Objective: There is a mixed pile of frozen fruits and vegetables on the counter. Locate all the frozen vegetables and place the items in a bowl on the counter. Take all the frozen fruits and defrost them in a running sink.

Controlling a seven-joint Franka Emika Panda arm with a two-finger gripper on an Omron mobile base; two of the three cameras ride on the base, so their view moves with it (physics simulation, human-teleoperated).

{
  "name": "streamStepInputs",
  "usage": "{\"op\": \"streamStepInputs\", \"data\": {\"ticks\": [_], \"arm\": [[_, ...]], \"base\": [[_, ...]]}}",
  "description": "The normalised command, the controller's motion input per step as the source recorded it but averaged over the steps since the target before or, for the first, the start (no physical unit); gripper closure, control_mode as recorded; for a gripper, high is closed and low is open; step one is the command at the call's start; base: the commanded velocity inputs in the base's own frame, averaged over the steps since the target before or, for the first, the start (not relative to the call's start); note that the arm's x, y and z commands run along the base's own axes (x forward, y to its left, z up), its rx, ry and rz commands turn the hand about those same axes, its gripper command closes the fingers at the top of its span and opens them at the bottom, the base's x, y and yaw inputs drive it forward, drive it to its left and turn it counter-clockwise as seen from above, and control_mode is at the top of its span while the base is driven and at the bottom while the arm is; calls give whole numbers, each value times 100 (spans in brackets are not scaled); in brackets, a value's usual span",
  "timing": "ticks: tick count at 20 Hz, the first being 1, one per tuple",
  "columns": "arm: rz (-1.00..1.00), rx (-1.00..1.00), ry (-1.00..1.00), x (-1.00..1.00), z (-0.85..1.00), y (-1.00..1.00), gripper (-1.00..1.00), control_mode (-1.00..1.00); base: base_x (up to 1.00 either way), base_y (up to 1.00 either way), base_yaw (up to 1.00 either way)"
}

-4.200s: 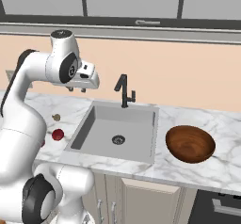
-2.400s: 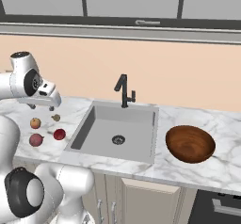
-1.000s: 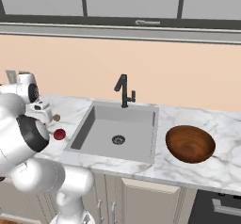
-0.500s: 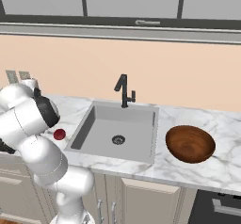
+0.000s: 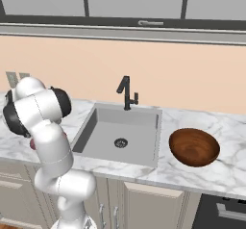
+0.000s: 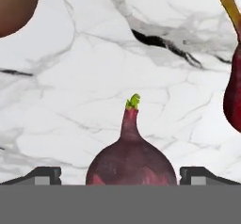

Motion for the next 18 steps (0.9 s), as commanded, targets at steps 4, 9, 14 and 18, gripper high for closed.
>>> {"op": "streamStepInputs", "data": {"ticks": [4,9,14,18], "arm": [[0,-2,3,-22,0,-2,-100,-100],[0,1,1,-26,-7,-26,-100,-100],[0,4,0,-25,-9,-25,-100,-100],[0,1,-1,-12,-3,1,-100,-100]], "base": [[0,0,0],[0,0,0],[0,0,0],[0,0,0]]}}
